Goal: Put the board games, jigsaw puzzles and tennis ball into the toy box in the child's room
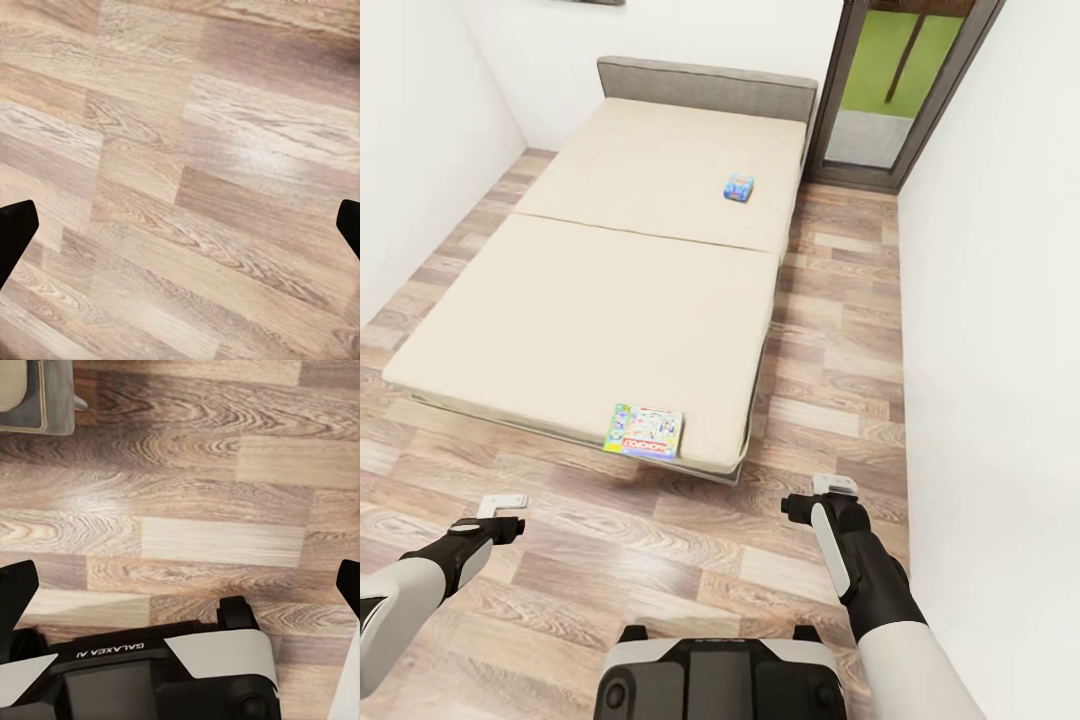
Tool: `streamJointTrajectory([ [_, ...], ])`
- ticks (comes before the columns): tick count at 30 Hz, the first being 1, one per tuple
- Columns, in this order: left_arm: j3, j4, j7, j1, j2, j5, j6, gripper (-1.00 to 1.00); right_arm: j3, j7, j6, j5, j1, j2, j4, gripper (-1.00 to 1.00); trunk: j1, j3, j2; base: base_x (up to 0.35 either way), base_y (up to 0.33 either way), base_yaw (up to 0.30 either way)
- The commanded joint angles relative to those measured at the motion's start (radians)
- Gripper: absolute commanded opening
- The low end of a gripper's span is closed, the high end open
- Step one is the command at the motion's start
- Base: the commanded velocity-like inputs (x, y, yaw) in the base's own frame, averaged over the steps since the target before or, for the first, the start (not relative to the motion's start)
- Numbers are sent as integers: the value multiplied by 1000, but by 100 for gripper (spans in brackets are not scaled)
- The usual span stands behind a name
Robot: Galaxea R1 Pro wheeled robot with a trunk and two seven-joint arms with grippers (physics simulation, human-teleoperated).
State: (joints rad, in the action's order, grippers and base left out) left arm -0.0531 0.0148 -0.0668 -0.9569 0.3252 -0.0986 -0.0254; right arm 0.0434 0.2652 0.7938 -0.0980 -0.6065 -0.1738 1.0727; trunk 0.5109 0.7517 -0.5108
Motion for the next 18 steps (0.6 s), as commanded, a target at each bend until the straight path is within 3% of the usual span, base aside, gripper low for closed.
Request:
streamJointTrajectory([
  [1,-6,1,-2,0,0,-10,-2,100,1,8,2,-10,0,-1,1,100,0,0,-1,0,0,71],
  [18,-7,1,1,0,-1,-10,-4,100,3,7,2,-14,0,-1,0,100,0,-10,-1,-23,51,74],
])
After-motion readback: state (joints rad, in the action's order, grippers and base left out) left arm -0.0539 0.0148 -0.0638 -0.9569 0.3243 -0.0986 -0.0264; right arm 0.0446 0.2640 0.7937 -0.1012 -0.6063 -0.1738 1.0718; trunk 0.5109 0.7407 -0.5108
